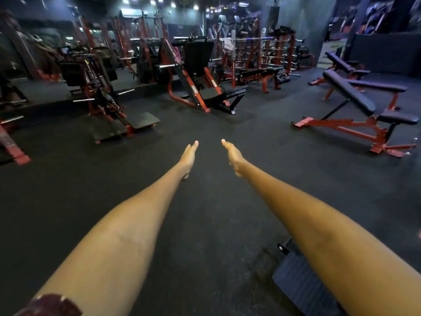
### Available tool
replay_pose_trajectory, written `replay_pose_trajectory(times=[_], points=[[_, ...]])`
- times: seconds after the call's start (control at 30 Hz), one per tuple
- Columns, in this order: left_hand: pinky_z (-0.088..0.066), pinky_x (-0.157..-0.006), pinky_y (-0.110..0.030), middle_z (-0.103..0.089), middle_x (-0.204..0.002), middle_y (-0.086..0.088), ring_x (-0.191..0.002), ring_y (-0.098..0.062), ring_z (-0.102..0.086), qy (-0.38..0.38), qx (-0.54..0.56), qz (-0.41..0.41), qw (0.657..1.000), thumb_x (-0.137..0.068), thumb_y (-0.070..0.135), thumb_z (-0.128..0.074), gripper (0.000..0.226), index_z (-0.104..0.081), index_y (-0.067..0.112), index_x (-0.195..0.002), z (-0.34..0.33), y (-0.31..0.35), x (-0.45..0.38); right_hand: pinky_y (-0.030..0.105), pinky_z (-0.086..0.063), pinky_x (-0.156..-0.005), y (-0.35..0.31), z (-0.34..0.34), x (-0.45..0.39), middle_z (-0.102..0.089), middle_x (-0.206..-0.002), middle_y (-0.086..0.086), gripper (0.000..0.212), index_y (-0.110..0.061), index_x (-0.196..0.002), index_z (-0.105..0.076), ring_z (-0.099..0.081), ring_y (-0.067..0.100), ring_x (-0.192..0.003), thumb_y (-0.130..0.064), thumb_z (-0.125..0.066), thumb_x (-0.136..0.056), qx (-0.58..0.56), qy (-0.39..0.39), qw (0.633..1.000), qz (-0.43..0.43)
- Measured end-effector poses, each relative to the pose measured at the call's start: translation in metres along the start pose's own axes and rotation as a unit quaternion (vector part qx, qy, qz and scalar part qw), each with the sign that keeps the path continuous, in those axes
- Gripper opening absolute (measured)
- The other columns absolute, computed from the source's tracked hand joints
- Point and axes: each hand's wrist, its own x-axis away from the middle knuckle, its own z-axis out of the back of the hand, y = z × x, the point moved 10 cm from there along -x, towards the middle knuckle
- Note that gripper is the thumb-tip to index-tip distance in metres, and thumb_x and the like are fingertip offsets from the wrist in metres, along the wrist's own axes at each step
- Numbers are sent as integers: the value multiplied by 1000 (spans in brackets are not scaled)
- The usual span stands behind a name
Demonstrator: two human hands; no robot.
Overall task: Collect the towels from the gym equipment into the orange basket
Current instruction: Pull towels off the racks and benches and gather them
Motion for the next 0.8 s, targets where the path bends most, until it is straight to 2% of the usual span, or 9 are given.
replay_pose_trajectory(times=[0.33, 0.5, 0.63, 0.8], points=[[-13, -118, -41, -9, -160, 0, -147, -25, -15, 0, 0, 18, 1000, -97, 52, -33, 68, -9, 22, -152, -7, 29, -201, 44, -17, -117, -13, 27, -201, -12, -160, 6, 66, -14, -153, -11, -16, 25, -147, -47, -33, -99, -1, 7, 999, -38], [-14, -118, -41, -9, -160, 0, -147, -26, -15, 5, 11, 5, 1000, -98, 49, -34, 66, -9, 20, -152, -1, 42, -322, 45, -17, -118, -35, 19, -316, -14, -160, 6, 64, -13, -152, -14, -17, 25, -146, -46, -33, -100, -3, 16, 1000, -12], [-14, -117, -42, -10, -160, -1, -146, -27, -16, -8, 1, 20, 1000, -97, 50, -34, 67, -9, 21, -152, -1, 57, -415, 46, -17, -119, -60, 8, -405, -13, -160, 6, 64, -13, -152, -15, -16, 24, -147, -47, -32, -100, -15, 13, 1000, -10], [-13, -117, -43, -7, -160, -2, -147, -27, -13, -41, -7, 19, 999, -97, 51, -34, 69, -7, 20, -152, -17, 96, -542, 44, -18, -118, -83, 19, -517, -16, -159, 5, 63, -14, -151, -19, -17, 23, -146, -47, -34, -99, -50, 49, 997, -19]])
